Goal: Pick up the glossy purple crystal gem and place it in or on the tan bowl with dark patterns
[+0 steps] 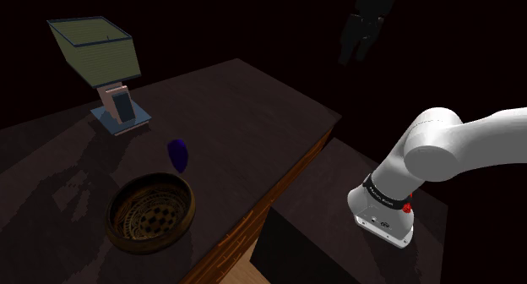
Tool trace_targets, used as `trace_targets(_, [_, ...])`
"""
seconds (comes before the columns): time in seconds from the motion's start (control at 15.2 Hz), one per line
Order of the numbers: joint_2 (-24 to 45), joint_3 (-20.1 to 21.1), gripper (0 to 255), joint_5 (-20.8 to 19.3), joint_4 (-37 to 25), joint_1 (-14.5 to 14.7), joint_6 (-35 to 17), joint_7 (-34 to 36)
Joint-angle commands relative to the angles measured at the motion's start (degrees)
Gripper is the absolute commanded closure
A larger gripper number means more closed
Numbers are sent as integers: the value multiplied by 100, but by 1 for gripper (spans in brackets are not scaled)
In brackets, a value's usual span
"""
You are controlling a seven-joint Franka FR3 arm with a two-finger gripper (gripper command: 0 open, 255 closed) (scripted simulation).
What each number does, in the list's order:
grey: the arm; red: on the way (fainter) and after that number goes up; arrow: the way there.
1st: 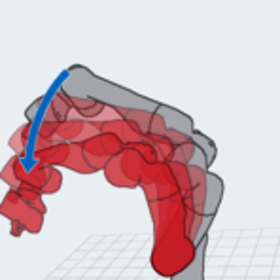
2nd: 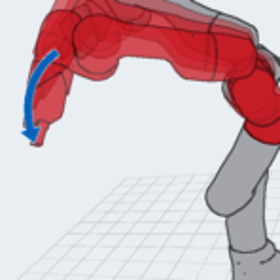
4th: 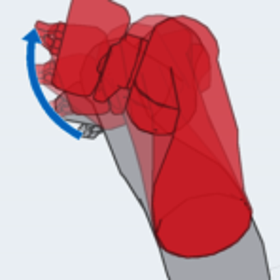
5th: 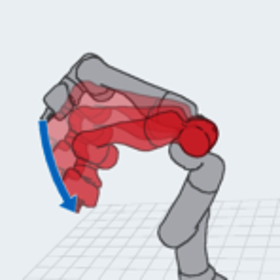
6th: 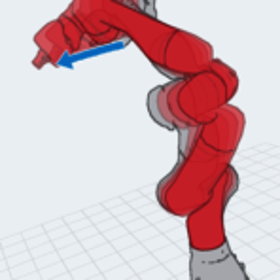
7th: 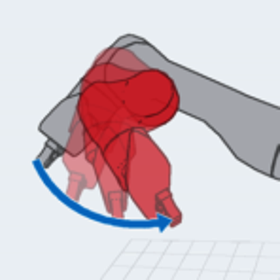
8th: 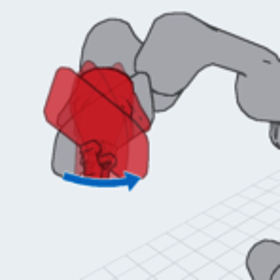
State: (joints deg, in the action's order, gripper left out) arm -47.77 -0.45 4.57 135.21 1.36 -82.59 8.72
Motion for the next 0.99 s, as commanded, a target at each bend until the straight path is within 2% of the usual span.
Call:
trace_targets(0.0, [0,0,0,0,0,0,0,0])
trace_targets(0.46, [755,720,0,558,198,164,-1018,790])
trace_targets(0.92, [1862,1407,0,907,10,280,-2036,1542])
